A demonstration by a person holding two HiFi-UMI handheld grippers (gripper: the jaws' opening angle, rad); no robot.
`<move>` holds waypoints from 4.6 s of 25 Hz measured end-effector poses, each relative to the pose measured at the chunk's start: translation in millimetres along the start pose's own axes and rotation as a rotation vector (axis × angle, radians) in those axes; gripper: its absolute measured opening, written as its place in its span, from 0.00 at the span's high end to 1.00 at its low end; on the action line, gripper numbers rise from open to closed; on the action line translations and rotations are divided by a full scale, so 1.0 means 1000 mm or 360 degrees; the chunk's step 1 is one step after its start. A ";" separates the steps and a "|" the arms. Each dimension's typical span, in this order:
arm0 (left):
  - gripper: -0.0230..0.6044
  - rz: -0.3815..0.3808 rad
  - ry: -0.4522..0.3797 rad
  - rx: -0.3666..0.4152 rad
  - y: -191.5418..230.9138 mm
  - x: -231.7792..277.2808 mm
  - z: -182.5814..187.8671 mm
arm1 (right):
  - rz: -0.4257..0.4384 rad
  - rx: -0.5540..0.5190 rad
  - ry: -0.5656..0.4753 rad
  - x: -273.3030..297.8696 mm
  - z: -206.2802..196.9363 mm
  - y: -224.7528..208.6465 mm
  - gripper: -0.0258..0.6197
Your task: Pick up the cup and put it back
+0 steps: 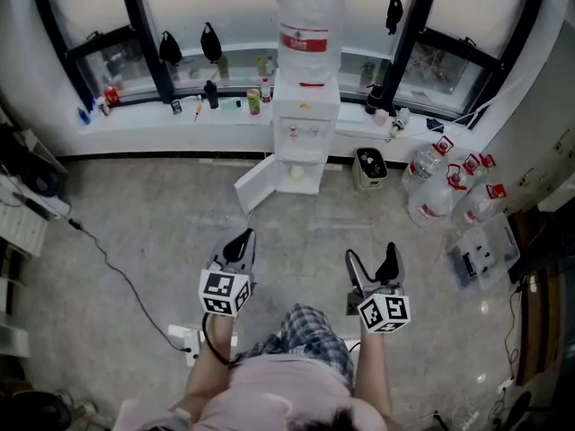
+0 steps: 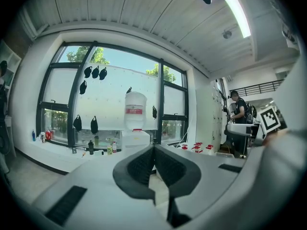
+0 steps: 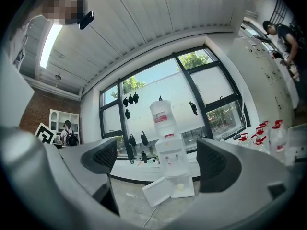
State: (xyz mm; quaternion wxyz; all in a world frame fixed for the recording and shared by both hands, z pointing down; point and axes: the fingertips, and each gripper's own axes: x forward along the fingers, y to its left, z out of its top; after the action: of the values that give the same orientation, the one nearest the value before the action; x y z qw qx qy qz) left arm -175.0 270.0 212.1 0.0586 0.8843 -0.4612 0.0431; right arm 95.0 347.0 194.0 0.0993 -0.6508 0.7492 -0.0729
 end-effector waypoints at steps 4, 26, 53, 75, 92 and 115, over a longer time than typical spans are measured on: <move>0.92 -0.0004 0.0007 -0.0012 0.012 0.015 0.004 | -0.0018 -0.0008 0.0007 0.016 0.001 -0.002 0.18; 0.92 0.0067 0.0025 -0.0008 0.111 0.236 0.036 | 0.0112 -0.0059 0.0055 0.267 -0.001 -0.077 0.18; 0.92 0.0092 0.0091 0.0030 0.207 0.474 0.076 | 0.0190 -0.0002 0.0159 0.524 -0.009 -0.155 0.18; 0.92 0.0047 0.0069 0.0073 0.238 0.546 -0.006 | 0.0250 -0.0100 0.0187 0.586 -0.097 -0.174 0.18; 0.92 -0.0045 0.0011 0.0169 0.243 0.635 -0.325 | 0.0382 -0.0141 0.0211 0.599 -0.430 -0.267 0.18; 0.92 -0.0162 0.0047 0.0189 0.265 0.723 -0.648 | 0.0591 -0.0237 0.0355 0.623 -0.770 -0.332 0.18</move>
State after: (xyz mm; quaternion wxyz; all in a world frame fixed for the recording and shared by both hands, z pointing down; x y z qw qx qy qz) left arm 5.8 -373.9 964.1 0.0151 0.9079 -0.4112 0.0804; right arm 143.8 -332.6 986.4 -0.0207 -0.4952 0.8657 -0.0693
